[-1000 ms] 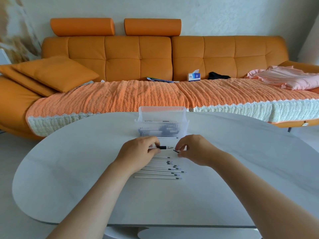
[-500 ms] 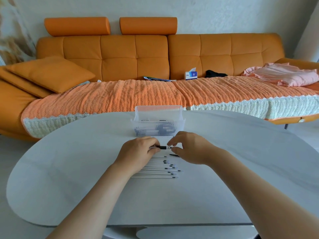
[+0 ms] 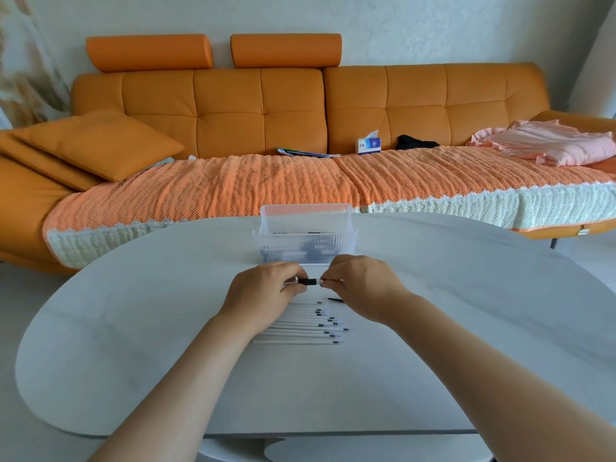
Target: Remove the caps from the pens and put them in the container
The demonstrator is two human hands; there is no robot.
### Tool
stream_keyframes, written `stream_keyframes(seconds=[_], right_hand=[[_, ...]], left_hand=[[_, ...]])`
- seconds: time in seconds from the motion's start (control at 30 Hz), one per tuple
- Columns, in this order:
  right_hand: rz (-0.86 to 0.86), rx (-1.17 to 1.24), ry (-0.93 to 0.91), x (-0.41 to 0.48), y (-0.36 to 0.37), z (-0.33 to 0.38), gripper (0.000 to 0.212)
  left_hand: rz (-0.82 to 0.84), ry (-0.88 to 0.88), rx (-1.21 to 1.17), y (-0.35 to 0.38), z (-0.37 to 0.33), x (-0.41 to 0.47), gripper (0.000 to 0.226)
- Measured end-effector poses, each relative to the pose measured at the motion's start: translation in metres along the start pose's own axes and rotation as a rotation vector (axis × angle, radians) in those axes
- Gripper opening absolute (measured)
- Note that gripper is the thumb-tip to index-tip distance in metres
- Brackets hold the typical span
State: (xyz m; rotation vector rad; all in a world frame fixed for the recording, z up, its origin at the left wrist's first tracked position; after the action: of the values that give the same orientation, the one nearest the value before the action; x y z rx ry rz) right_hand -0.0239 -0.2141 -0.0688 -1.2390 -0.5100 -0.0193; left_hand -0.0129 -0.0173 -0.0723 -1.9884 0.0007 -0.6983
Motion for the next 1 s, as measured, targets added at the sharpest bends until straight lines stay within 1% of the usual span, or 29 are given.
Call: stream_keyframes(seconds=[0.33, 0.53, 0.63, 0.77, 0.87, 0.9, 1.0], right_hand=[[-0.031, -0.02, -0.028, 0.002, 0.008, 0.004, 0.029], [0.065, 0.002, -0.009, 0.003, 0.002, 0.005, 0.027], [0.065, -0.041, 0.004, 0.004, 0.001, 0.004, 0.027], [-0.012, -0.033, 0.019, 0.003, -0.003, 0.006, 0.016], [-0.061, -0.025, 0.063, 0.003, -0.005, 0.008, 0.006], [-0.068, -0.002, 0.082, 0.003, -0.005, 0.008, 0.01], [-0.036, 0.048, 0.085, 0.003, -0.005, 0.006, 0.031]], left_hand=[[0.033, -0.022, -0.004, -0.006, 0.004, 0.002, 0.011], [-0.016, 0.061, 0.062, -0.006, 0.001, -0.001, 0.012], [-0.008, 0.066, 0.054, -0.005, 0.001, 0.0, 0.014], [0.047, 0.043, 0.036, -0.002, 0.0, 0.001, 0.018], [0.043, 0.042, 0.045, -0.002, -0.002, 0.002, 0.02], [0.037, 0.046, 0.051, -0.002, -0.003, 0.002, 0.02], [0.028, 0.065, 0.069, -0.003, -0.003, 0.002, 0.021]])
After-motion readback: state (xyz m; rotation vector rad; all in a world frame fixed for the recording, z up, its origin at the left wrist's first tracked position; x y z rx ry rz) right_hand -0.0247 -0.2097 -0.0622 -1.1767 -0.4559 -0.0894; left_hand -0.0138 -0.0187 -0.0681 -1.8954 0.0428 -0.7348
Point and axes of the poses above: each hand's wrist, its own x-axis towards the middle knuckle, its own y-axis out of the palm, z = x × y, the point moved 1 cm from there along x, towards the middle knuckle, and after that the axes turned 10 degrees about -z, right-handed, at the moved point
